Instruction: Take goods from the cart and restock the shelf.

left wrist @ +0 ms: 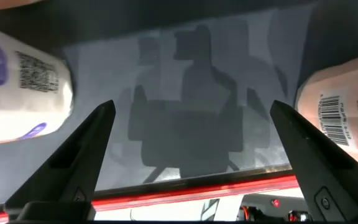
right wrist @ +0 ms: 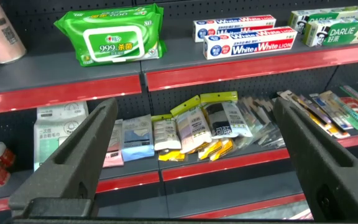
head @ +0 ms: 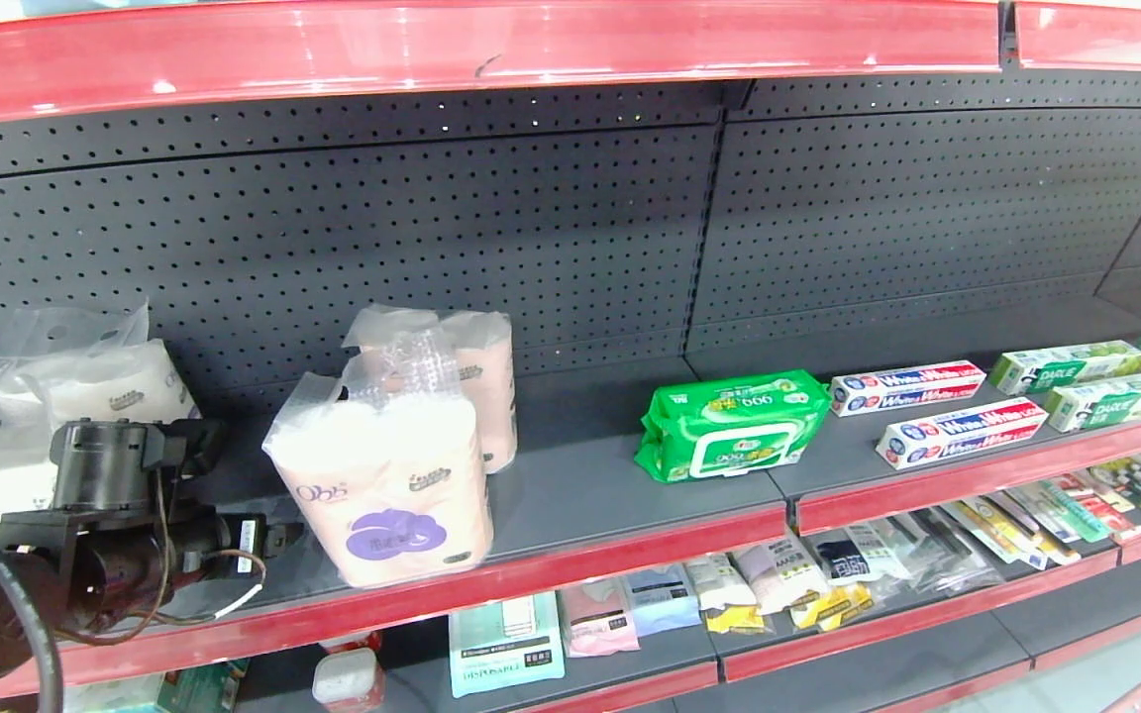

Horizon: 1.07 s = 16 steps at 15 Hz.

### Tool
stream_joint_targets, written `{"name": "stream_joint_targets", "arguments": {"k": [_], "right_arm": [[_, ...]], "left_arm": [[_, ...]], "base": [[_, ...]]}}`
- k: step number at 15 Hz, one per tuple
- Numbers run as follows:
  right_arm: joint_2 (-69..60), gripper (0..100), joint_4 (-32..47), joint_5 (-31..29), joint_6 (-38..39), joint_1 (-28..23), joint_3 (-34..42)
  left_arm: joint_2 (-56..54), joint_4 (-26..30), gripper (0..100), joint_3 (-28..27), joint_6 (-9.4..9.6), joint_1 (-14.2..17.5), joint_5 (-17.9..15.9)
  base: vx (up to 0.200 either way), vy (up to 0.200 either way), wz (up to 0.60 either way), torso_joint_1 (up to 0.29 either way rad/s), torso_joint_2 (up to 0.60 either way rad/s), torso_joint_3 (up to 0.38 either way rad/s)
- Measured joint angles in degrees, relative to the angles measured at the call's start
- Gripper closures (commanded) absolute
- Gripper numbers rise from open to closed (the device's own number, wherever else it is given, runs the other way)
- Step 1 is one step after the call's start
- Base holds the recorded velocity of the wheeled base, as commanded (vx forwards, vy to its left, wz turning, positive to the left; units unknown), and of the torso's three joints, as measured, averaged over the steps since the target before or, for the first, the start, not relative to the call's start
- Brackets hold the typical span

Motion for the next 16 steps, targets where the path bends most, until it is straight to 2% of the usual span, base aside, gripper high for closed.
{"name": "stream_joint_targets", "arguments": {"k": [16], "right_arm": [[0.0, 0, 0.0, 0.0, 0.0, 0.0, 0.0]], "left_arm": [[1.5, -1.3, 0, -1.6, -0.02, -3.9, 0.1]], "base": [[0.000, 0.000, 0.00, 0.000, 0.00, 0.000]]}}
